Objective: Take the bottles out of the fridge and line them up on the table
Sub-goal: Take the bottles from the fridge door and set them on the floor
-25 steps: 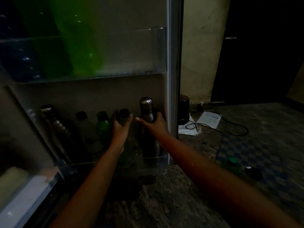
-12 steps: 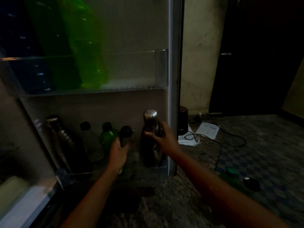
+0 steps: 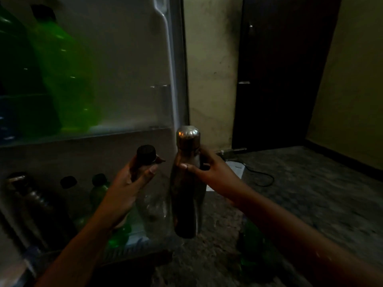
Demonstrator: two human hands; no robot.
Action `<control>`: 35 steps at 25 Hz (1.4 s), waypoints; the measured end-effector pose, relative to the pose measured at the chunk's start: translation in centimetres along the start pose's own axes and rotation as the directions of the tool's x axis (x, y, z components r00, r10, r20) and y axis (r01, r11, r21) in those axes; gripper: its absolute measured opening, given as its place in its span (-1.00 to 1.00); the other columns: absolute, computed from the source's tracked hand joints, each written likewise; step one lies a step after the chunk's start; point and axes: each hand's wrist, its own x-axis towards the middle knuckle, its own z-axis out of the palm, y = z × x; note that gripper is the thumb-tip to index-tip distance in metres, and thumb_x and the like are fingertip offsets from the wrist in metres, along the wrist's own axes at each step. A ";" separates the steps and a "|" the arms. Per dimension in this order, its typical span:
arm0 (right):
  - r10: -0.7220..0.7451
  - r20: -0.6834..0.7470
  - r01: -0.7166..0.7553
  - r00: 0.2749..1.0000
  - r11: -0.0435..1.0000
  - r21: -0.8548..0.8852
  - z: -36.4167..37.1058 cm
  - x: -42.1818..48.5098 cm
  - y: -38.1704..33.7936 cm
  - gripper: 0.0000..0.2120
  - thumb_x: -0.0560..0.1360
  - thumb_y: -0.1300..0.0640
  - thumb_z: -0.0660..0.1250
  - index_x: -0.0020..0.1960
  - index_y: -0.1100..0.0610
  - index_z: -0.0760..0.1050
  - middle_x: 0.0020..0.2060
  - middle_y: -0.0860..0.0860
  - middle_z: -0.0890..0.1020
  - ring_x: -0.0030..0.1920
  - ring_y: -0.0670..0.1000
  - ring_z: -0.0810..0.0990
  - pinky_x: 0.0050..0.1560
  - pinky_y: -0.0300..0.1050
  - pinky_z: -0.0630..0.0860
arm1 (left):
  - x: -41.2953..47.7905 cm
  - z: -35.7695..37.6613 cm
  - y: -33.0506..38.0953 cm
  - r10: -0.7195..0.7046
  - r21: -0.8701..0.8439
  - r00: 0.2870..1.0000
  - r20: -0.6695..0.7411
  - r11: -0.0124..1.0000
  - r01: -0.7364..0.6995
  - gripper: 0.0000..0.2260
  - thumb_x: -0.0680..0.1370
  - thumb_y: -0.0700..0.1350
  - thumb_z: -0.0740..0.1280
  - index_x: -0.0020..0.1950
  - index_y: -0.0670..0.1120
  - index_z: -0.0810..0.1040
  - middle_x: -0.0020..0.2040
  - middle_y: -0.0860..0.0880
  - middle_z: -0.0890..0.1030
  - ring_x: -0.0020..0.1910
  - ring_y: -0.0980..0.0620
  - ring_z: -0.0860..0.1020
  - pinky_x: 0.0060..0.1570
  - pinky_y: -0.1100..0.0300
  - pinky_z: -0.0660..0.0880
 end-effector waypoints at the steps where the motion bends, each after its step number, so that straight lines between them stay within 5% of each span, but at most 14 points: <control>1: 0.029 -0.002 -0.029 1.000 1.000 0.002 -1.0 -1.0 0.4 -0.50 0.40 0.04 0.41 0.30 -0.08 0.37 0.16 -0.14 0.52 0.17 -0.12 0.51 0.11 -0.22 0.47 | -0.6 1.1 0.0 -0.015 -0.026 0.999 0.035 1.000 0.016 -0.76 0.48 -0.26 0.24 -0.03 0.08 0.51 -0.22 0.37 0.65 -0.12 0.47 0.55 -0.15 0.58 0.43; 5: 0.165 -0.076 -0.168 0.983 0.985 -0.041 -5.6 -5.7 4.3 -0.48 0.41 0.03 0.41 0.33 -0.08 0.34 0.29 -0.07 0.48 0.25 -0.07 0.47 0.18 -0.10 0.50 | -3.0 6.8 -2.5 -0.162 -0.121 0.962 0.222 0.974 0.192 -0.76 0.37 -0.05 0.29 0.02 0.10 0.55 -0.07 0.21 0.66 -0.03 0.33 0.58 -0.07 0.36 0.47; 10: 0.363 -0.257 -0.378 0.896 0.926 -0.008 -10.9 -12.9 10.5 -0.46 0.39 0.07 0.44 0.33 -0.08 0.36 0.14 -0.16 0.51 0.14 -0.17 0.50 -0.06 -0.39 0.46 | -5.5 15.2 -6.9 -0.269 -0.106 0.873 0.406 0.936 0.337 -0.70 0.43 -0.11 0.34 0.15 -0.07 0.56 0.05 0.03 0.64 0.04 0.10 0.59 0.03 0.20 0.50; 14: 0.452 -0.474 -0.496 0.756 0.868 0.037 -14.5 -18.2 14.7 -0.52 0.40 0.16 0.43 0.29 0.08 0.42 0.11 -0.02 0.55 0.13 -0.03 0.53 -0.04 -0.34 0.46 | -7.5 22.2 -10.6 -0.367 -0.051 0.820 0.439 0.901 0.430 -0.72 0.41 -0.23 0.41 0.12 -0.16 0.57 0.00 -0.09 0.65 -0.06 0.07 0.60 -0.16 0.34 0.54; 19: 0.524 -0.674 -0.558 0.521 0.806 0.195 -16.8 -22.5 19.1 -0.46 0.40 0.22 0.43 0.35 0.17 0.37 0.17 0.03 0.51 0.16 -0.01 0.49 0.05 -0.21 0.47 | -9.9 29.2 -13.7 -0.490 -0.043 0.771 0.406 0.833 0.552 -0.67 0.37 -0.30 0.44 0.13 -0.28 0.55 0.07 -0.14 0.60 0.00 -0.05 0.55 0.01 0.06 0.52; 22: 0.534 -0.710 -0.590 0.458 0.781 0.207 -17.2 -23.5 21.8 -0.45 0.41 0.23 0.42 0.36 0.16 0.35 0.17 -0.02 0.49 0.17 -0.01 0.48 0.17 -0.12 0.44 | -11.1 32.6 -16.0 -0.539 -0.048 0.763 0.357 0.805 0.591 -0.65 0.36 -0.32 0.44 0.14 -0.30 0.54 0.05 -0.12 0.58 0.02 -0.03 0.52 0.07 0.05 0.47; 29: 0.582 -0.673 -0.646 0.456 0.737 0.200 -16.9 -24.5 25.3 -0.58 0.41 0.17 0.42 0.24 0.02 0.45 0.19 0.06 0.58 0.19 0.04 0.55 0.26 0.03 0.48 | -12.8 36.5 -19.7 -0.572 0.004 0.752 0.328 0.797 0.604 -0.69 0.36 -0.37 0.43 0.09 -0.36 0.54 -0.01 -0.19 0.57 -0.03 -0.03 0.48 -0.14 0.18 0.44; 32: 0.573 -0.654 -0.636 0.493 0.751 0.179 -16.8 -24.3 26.0 -0.62 0.41 0.15 0.42 0.15 -0.13 0.44 0.16 0.01 0.59 0.18 0.01 0.56 0.25 0.01 0.49 | -13.3 37.2 -20.8 -0.566 0.026 0.765 0.307 0.809 0.588 -0.68 0.38 -0.36 0.41 0.12 -0.36 0.54 0.10 -0.30 0.59 0.03 -0.07 0.51 0.02 0.13 0.39; 35: 0.594 -0.621 -0.630 0.511 0.750 0.200 -17.0 -24.1 26.2 -0.60 0.43 0.14 0.39 0.23 -0.05 0.42 0.17 -0.02 0.56 0.20 -0.02 0.52 0.29 0.00 0.45 | -12.8 37.4 -21.5 -0.564 0.029 0.753 0.338 0.806 0.591 -0.67 0.40 -0.36 0.40 0.15 -0.35 0.52 0.13 -0.30 0.57 0.04 -0.01 0.47 0.05 0.16 0.37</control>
